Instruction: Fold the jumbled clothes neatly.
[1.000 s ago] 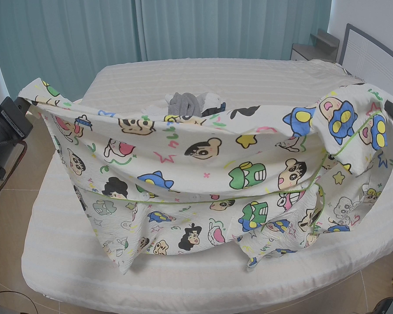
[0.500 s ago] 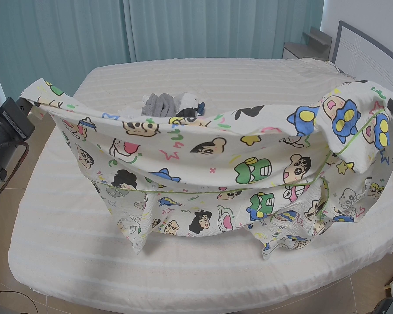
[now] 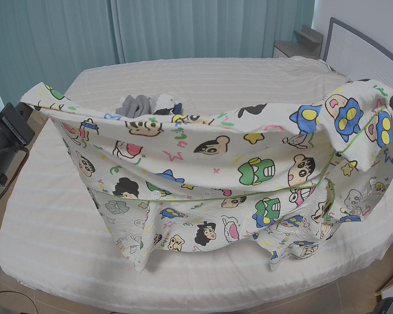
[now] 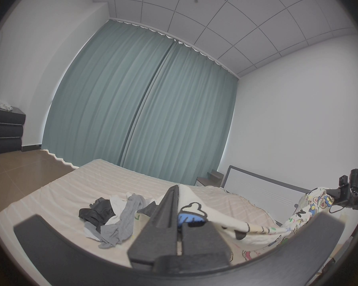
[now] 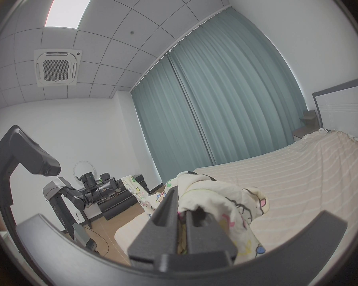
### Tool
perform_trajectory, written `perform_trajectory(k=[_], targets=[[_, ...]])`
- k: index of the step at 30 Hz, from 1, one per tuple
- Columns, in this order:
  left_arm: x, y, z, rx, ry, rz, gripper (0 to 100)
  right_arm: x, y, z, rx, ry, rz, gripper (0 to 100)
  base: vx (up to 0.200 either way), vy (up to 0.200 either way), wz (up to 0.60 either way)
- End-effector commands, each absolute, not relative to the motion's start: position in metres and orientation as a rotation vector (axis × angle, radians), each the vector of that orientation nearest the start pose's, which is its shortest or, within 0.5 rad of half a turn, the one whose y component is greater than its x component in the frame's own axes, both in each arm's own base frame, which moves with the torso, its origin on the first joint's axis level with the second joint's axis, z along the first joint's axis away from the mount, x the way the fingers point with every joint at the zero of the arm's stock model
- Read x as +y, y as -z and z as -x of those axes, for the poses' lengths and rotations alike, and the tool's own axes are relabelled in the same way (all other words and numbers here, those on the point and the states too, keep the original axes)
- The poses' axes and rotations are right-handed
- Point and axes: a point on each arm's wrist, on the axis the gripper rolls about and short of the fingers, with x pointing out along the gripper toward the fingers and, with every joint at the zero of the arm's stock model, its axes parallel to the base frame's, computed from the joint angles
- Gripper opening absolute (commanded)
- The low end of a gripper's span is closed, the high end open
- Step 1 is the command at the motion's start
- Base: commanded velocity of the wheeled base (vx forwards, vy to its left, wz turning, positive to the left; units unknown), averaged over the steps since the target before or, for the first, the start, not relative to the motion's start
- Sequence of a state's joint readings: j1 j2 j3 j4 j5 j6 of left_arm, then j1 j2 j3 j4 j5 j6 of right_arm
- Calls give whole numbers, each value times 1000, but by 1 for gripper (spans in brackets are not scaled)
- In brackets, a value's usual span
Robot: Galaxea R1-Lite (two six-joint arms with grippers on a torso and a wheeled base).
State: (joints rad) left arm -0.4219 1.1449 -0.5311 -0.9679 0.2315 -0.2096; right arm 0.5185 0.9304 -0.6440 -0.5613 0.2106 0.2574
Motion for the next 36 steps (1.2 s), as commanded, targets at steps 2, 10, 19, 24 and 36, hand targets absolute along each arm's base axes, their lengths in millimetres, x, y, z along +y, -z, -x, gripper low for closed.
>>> perform_trajectory(k=[2, 10, 19, 24, 36], targets=[[-60, -269, -145, -316, 223, 321, 0, 58, -290, -92, -178, -757, -287, 0, 0, -200, 0], [-58, -264, -142, -306, 222, 318, 0, 58, -288, -93, -169, -756, -285, 0, 0, -200, 0], [-57, -265, -140, -314, 223, 321, 0, 59, -289, -93, -167, -758, -285, 0, 0, -200, 0], [-57, -264, -139, -309, 222, 318, 0, 59, -291, -95, -170, -760, -285, 0, 0, -200, 0], [-56, -259, -138, -298, 197, 319, 0, 59, -291, -95, -172, -758, -285, 0, -50, -50, 0]])
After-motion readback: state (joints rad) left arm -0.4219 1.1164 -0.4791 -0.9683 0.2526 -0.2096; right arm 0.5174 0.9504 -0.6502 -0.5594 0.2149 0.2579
